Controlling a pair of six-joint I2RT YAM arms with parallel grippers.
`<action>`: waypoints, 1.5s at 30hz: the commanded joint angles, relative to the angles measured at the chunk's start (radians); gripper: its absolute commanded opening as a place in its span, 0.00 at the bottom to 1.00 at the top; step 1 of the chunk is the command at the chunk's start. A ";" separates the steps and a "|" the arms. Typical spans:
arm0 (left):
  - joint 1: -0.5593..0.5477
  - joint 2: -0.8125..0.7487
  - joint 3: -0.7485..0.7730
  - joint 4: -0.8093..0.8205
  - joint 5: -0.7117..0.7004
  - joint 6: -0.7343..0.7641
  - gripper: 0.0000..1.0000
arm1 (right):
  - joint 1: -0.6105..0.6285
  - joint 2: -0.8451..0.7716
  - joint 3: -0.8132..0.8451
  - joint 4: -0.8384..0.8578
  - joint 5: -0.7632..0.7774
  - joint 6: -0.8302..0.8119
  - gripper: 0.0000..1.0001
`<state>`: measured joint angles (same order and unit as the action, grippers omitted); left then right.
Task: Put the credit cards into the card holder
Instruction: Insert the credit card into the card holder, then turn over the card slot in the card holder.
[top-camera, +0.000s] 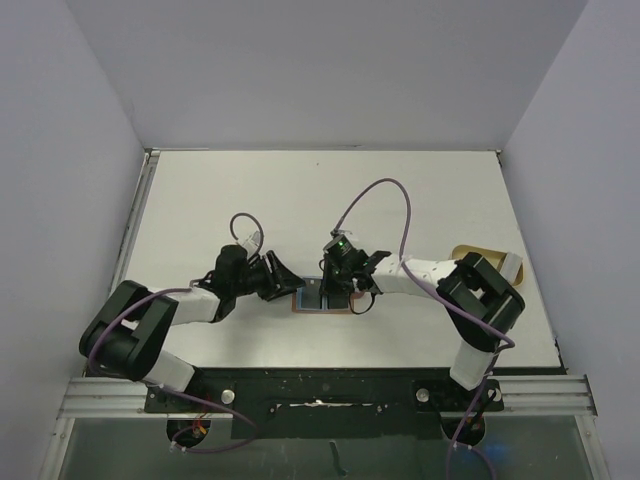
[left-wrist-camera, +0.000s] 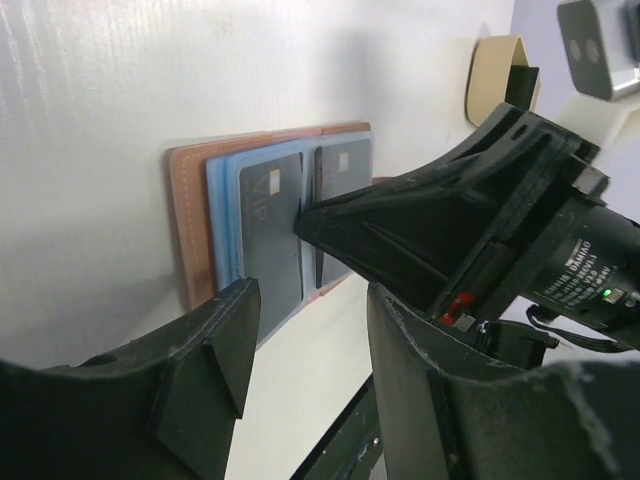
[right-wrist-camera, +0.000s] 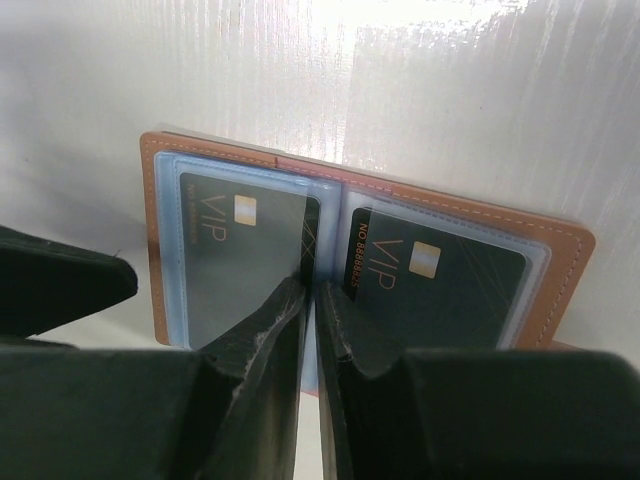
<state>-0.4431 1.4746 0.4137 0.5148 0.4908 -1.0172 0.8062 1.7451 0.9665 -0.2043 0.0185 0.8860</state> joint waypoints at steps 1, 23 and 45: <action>0.006 0.056 0.005 0.122 0.045 0.003 0.45 | 0.005 -0.008 -0.039 0.036 -0.008 0.018 0.12; -0.008 0.160 0.006 0.189 0.013 -0.016 0.45 | 0.004 -0.020 -0.068 0.058 -0.007 0.012 0.11; -0.090 0.071 0.058 0.175 -0.004 -0.097 0.44 | 0.005 -0.074 -0.097 0.078 0.009 0.001 0.14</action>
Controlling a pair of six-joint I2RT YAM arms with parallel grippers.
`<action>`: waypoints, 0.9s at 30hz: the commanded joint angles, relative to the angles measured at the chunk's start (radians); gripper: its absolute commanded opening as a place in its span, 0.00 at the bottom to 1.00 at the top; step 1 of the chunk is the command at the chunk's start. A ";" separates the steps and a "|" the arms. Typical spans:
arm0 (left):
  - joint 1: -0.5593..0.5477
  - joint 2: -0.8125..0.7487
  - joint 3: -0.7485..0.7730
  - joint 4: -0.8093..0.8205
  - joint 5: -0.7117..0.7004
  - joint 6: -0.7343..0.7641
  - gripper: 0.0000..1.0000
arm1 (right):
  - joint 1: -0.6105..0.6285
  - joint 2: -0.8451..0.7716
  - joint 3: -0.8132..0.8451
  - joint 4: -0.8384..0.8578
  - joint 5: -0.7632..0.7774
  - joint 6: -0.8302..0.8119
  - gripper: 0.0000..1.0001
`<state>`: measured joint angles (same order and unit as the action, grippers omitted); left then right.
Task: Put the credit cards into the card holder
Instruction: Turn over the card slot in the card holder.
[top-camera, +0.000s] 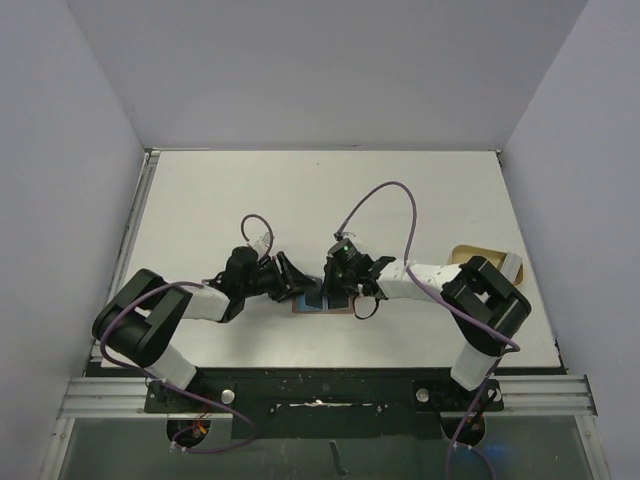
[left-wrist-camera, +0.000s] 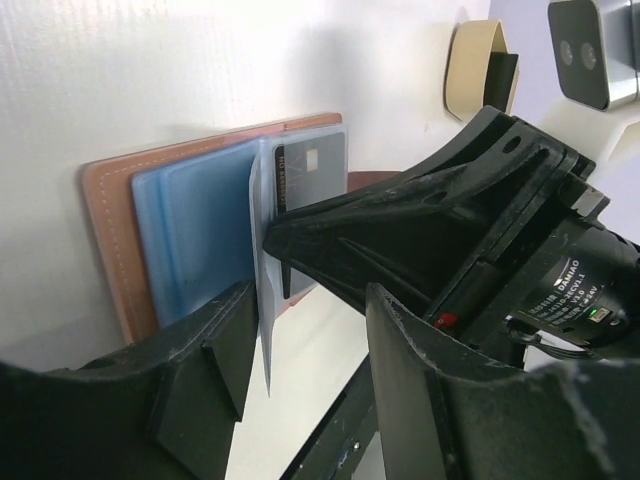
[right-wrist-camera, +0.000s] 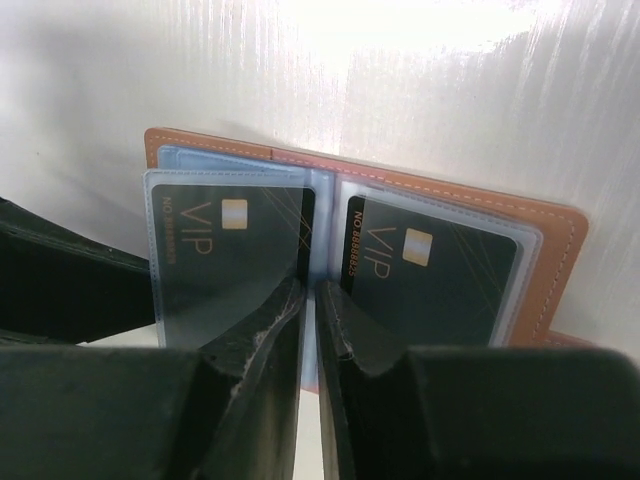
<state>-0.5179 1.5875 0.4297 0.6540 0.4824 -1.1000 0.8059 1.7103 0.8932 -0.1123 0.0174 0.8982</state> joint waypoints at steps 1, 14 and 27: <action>-0.017 -0.044 0.045 0.031 0.001 -0.012 0.44 | 0.006 -0.047 -0.027 -0.013 0.019 -0.010 0.14; -0.061 -0.010 0.108 0.028 -0.010 -0.011 0.44 | 0.006 -0.251 -0.083 -0.090 0.239 0.008 0.21; -0.134 0.011 0.175 -0.028 -0.054 0.025 0.44 | -0.087 -0.512 -0.049 -0.308 0.447 -0.043 0.25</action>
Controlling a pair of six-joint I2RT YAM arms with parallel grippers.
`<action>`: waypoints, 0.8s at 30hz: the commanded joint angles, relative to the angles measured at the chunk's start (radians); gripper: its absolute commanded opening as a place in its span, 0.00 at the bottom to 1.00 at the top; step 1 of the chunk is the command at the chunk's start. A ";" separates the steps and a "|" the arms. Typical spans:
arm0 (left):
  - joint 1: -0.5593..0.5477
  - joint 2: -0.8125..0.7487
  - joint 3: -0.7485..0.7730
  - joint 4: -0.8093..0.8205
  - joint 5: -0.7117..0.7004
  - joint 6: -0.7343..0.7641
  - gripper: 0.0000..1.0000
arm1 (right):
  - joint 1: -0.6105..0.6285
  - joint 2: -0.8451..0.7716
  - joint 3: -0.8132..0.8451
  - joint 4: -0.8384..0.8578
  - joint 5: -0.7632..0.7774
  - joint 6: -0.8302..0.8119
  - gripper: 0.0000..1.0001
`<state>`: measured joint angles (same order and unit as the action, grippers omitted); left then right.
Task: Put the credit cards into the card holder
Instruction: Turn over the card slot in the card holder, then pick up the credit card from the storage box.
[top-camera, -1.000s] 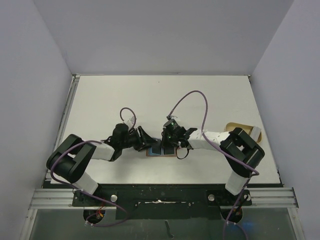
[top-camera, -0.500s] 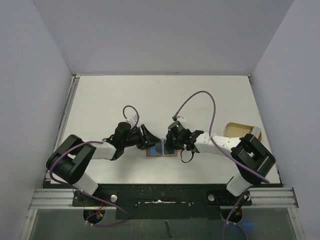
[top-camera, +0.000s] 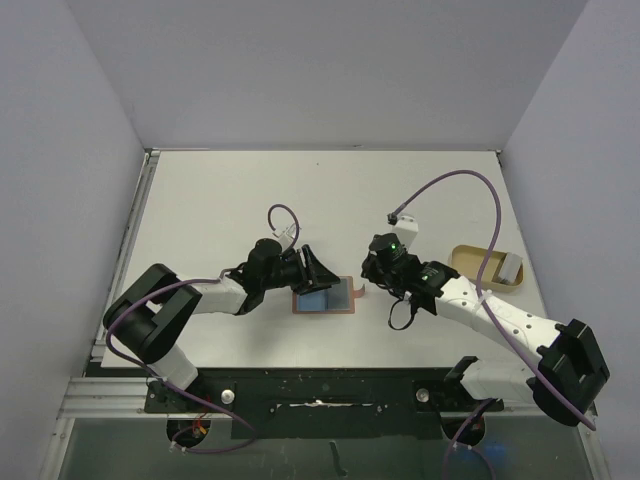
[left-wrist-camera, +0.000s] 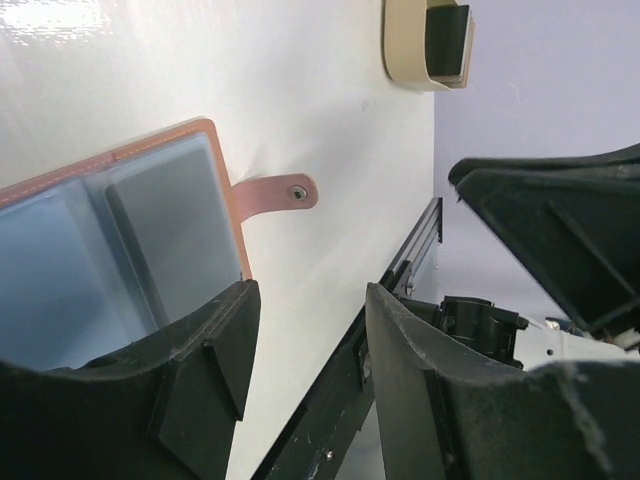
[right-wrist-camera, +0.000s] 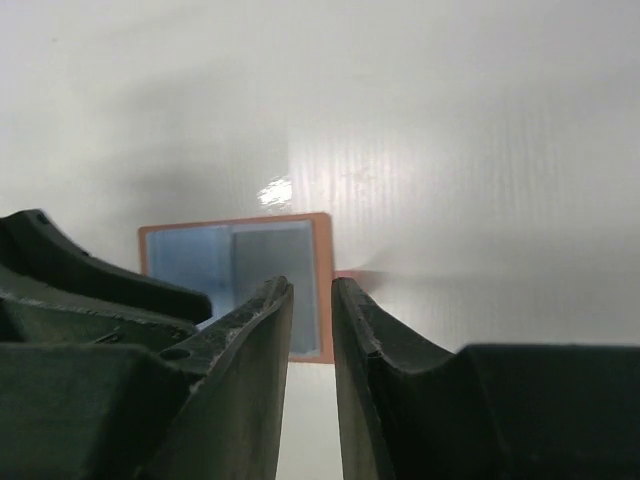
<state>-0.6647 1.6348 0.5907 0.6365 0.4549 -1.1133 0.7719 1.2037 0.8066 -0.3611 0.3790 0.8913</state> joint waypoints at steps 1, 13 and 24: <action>0.018 -0.049 0.011 -0.026 -0.029 0.053 0.44 | -0.074 -0.001 0.047 -0.070 0.086 -0.057 0.25; 0.082 -0.296 0.028 -0.437 -0.109 0.296 0.67 | -0.512 0.167 0.264 -0.247 0.121 -0.310 0.33; 0.111 -0.423 0.090 -0.712 -0.101 0.442 0.71 | -0.793 0.341 0.351 -0.342 0.307 -0.387 0.51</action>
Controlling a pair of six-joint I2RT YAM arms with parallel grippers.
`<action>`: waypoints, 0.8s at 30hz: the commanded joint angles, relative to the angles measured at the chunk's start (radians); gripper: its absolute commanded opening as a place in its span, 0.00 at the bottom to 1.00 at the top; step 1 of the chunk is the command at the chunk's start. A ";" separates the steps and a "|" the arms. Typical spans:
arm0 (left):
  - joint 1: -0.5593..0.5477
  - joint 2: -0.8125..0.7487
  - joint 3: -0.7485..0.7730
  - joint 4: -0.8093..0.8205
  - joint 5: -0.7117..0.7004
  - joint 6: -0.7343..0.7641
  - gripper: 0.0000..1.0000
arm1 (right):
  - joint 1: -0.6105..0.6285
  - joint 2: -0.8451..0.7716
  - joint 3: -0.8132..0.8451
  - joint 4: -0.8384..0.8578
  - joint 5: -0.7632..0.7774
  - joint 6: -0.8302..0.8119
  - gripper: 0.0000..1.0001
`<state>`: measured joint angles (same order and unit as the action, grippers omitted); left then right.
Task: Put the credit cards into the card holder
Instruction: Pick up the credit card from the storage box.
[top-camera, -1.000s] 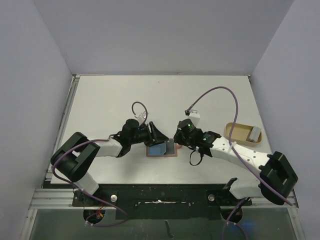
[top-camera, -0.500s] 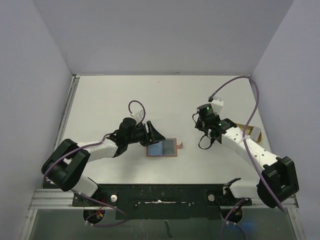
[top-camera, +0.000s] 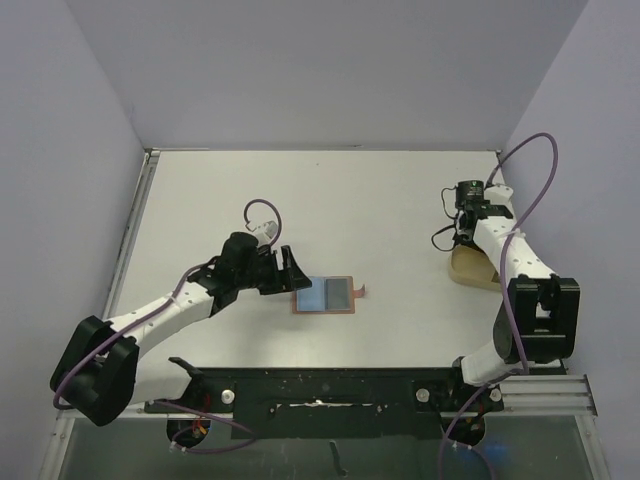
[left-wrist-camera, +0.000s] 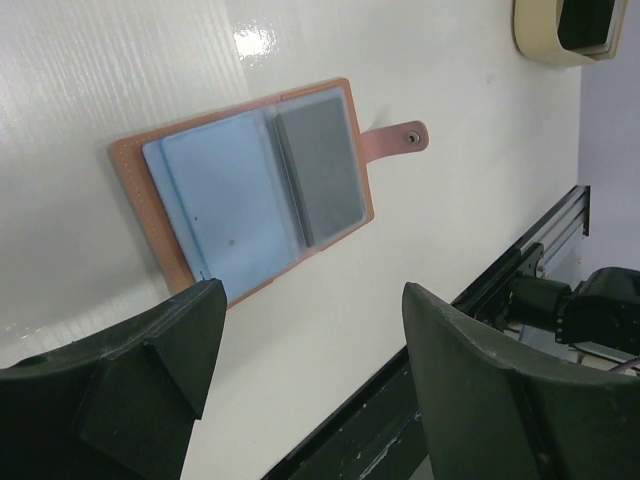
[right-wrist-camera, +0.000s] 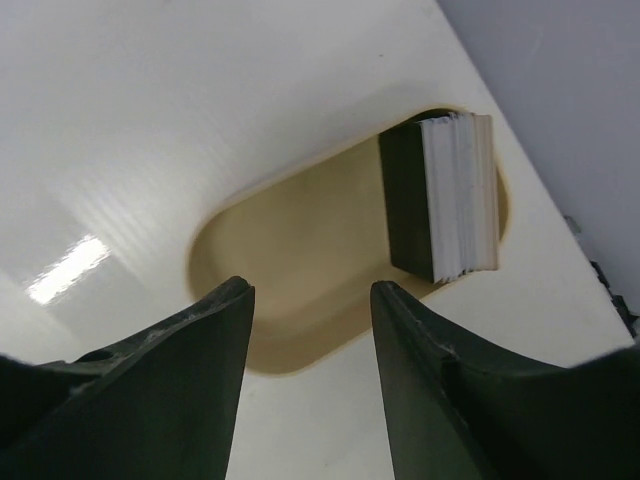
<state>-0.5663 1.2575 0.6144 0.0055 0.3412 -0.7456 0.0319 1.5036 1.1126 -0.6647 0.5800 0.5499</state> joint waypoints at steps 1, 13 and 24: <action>0.018 -0.050 0.068 -0.085 0.023 0.077 0.71 | -0.068 0.056 0.046 -0.035 0.112 -0.052 0.52; 0.051 -0.042 0.053 -0.081 0.044 0.080 0.71 | -0.175 0.167 0.061 0.022 0.176 -0.121 0.58; 0.069 -0.006 0.047 -0.067 0.032 0.062 0.71 | -0.211 0.223 0.022 0.092 0.182 -0.168 0.58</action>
<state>-0.5064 1.2476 0.6407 -0.0933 0.3702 -0.6865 -0.1616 1.7298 1.1385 -0.6296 0.7002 0.4145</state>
